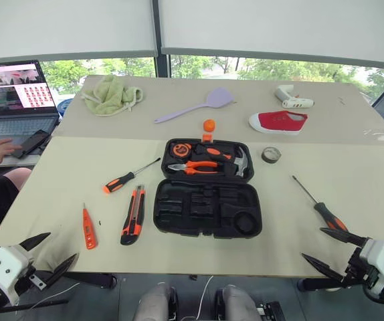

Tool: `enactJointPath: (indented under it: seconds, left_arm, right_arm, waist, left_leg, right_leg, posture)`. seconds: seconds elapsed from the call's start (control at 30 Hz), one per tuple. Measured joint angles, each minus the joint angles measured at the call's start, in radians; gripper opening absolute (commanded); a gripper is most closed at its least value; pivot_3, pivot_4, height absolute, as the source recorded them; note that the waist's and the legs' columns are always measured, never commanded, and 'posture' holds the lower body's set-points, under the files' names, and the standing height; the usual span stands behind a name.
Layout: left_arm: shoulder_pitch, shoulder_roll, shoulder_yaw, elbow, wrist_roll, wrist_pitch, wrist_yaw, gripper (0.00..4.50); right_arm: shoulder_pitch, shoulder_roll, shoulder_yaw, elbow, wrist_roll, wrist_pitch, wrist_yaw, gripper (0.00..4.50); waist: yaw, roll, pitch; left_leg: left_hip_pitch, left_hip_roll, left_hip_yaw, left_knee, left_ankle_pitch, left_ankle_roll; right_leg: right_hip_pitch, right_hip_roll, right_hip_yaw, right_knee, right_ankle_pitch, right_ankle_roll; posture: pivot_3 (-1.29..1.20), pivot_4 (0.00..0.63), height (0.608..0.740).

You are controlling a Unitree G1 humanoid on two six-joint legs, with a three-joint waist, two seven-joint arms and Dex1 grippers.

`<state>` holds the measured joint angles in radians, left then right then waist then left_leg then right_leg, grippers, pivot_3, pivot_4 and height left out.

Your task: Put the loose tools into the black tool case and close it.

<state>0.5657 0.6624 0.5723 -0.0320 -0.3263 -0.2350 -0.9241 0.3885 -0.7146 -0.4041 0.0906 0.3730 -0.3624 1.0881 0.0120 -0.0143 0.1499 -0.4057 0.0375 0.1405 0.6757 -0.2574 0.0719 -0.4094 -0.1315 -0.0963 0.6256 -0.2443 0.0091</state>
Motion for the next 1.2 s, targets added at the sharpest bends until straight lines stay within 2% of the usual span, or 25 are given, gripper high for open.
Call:
enactJointPath:
  seconds: [0.07, 0.17, 0.3, 0.5, 0.63, 0.77, 0.87, 0.97, 1.03, 1.2]
  left_arm:
    - [0.000, 0.000, 0.000, 0.000, 0.000, 0.000, 0.000, 4.50]
    - [0.030, 0.021, 0.132, -0.013, -0.229, 0.267, 0.009, 4.50]
    - [0.112, 0.052, 0.277, -0.026, -0.340, 0.437, 0.008, 4.50]
    - [0.148, 0.083, 0.287, -0.062, -0.410, 0.682, 0.015, 4.50]
    - [0.006, 0.219, 0.268, -0.132, -0.460, 0.847, 0.042, 4.50]
    - [-0.282, 0.340, 0.092, -0.132, -0.436, 0.923, 0.100, 4.50]
    - [-0.551, 0.367, -0.131, -0.040, -0.343, 0.932, 0.109, 4.50]
    - [-0.840, 0.334, -0.359, 0.134, -0.222, 0.906, 0.067, 4.50]
    - [-0.979, 0.300, -0.479, 0.255, -0.142, 0.865, 0.019, 4.50]
    - [-1.183, 0.191, -0.642, 0.537, 0.015, 0.721, -0.089, 4.50]
  right_arm:
    - [0.000, 0.000, 0.000, 0.000, 0.000, 0.000, 0.000, 4.49]
    - [-0.121, 0.074, 0.103, -0.128, 0.094, 0.119, -0.026, 4.49]
    - [-0.242, 0.103, 0.175, -0.314, 0.213, 0.260, -0.075, 4.49]
    - [-0.319, 0.130, 0.192, -0.395, 0.239, 0.310, -0.135, 4.49]
    - [-0.321, 0.130, 0.197, -0.406, 0.238, 0.329, -0.129, 4.49]
    - [-0.315, 0.130, 0.195, -0.375, 0.227, 0.326, -0.107, 4.49]
    - [-0.305, 0.135, 0.192, -0.333, 0.206, 0.304, -0.093, 4.49]
    - [-0.280, 0.144, 0.187, -0.312, 0.188, 0.281, -0.087, 4.49]
    - [-0.262, 0.146, 0.181, -0.311, 0.182, 0.266, -0.088, 4.49]
    - [-0.204, 0.162, 0.158, -0.313, 0.169, 0.248, -0.104, 4.49]
  waist:
    - [0.000, 0.000, 0.000]
    - [-0.024, -0.006, 0.000]
    - [-0.027, 0.001, 0.001]
    - [0.009, -0.003, 0.001]
    - [0.022, -0.006, -0.001]
    - [0.023, -0.005, -0.001]
    - [0.016, -0.004, 0.000]
    - [0.009, -0.004, 0.000]
    - [0.000, -0.004, 0.000]
    - [-0.012, -0.005, 0.000]
  left_leg:
    - [0.000, 0.000, 0.000, 0.000, 0.000, 0.000]
    - [0.000, 0.010, 0.000, 0.002, 0.001, -0.004]
    - [0.001, 0.009, 0.001, 0.002, 0.000, -0.005]
    - [-0.002, 0.008, 0.002, 0.003, -0.001, -0.006]
    - [-0.002, 0.007, 0.002, 0.003, 0.000, -0.007]
    - [-0.002, 0.006, 0.003, 0.003, 0.003, -0.012]
    - [-0.001, 0.005, 0.007, 0.002, 0.006, -0.016]
    - [-0.001, 0.007, 0.007, 0.002, 0.012, -0.010]
    - [0.000, 0.007, 0.008, 0.002, 0.012, -0.011]
    - [0.000, 0.009, 0.010, 0.003, 0.012, -0.011]
  right_leg:
    - [0.000, 0.000, 0.000, 0.000, 0.000, 0.000]
    - [0.000, 0.003, -0.001, 0.001, 0.001, -0.001]
    - [-0.002, 0.003, -0.002, 0.002, 0.000, -0.001]
    - [-0.005, 0.003, -0.007, 0.004, 0.000, -0.004]
    - [-0.004, 0.003, -0.007, 0.004, 0.000, -0.006]
    - [-0.003, 0.009, -0.006, 0.005, 0.002, -0.004]
    - [0.001, 0.012, -0.005, 0.005, 0.002, -0.004]
    - [0.001, 0.017, -0.005, 0.006, 0.002, -0.004]
    - [0.001, 0.019, -0.004, 0.007, 0.002, -0.004]
    - [-0.001, 0.020, -0.001, 0.007, 0.002, -0.004]
  posture:
    - [0.00, 0.150, 0.740]
    - [0.00, 0.150, 0.740]
    - [0.00, 0.150, 0.740]
    - [0.00, 0.150, 0.740]
    - [0.00, 0.150, 0.740]
    - [0.00, 0.150, 0.740]
    - [0.00, 0.150, 0.740]
    - [0.00, 0.150, 0.740]
    - [0.00, 0.150, 0.740]
    - [0.00, 0.150, 0.740]
